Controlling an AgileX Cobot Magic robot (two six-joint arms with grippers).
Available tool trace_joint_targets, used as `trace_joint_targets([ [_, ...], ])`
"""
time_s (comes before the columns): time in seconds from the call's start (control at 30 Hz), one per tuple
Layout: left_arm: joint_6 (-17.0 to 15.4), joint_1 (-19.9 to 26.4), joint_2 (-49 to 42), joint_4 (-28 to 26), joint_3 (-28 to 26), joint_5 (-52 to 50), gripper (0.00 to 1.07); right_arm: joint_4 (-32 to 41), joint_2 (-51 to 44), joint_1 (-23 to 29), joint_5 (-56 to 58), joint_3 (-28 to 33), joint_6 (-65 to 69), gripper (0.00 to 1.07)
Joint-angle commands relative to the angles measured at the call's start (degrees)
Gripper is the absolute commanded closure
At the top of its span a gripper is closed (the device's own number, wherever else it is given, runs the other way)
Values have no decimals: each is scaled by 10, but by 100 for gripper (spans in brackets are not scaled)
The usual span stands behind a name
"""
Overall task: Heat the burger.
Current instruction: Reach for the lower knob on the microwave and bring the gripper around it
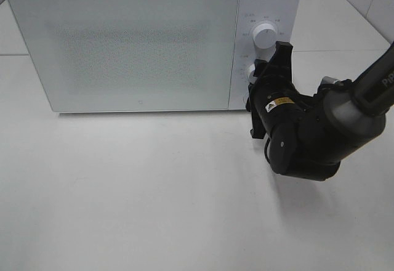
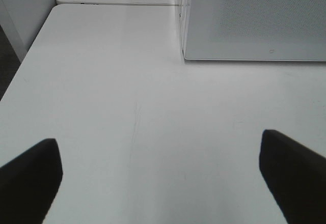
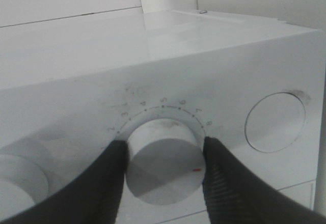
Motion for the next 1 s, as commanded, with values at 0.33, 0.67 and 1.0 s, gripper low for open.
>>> trace_joint_targets([
  [0.33,-3,-3,-13,-6,2,-4,6,10,-6,-4,-87,-12,-1,97],
  [0.67,-3,-3,-13,-6,2,-4,6,49,-6,-4,-87,-12,-26,59],
  [1.0,-3,-3,-13,-6,2,-4,6,13,-10,-4,-81,-5,-43,26],
])
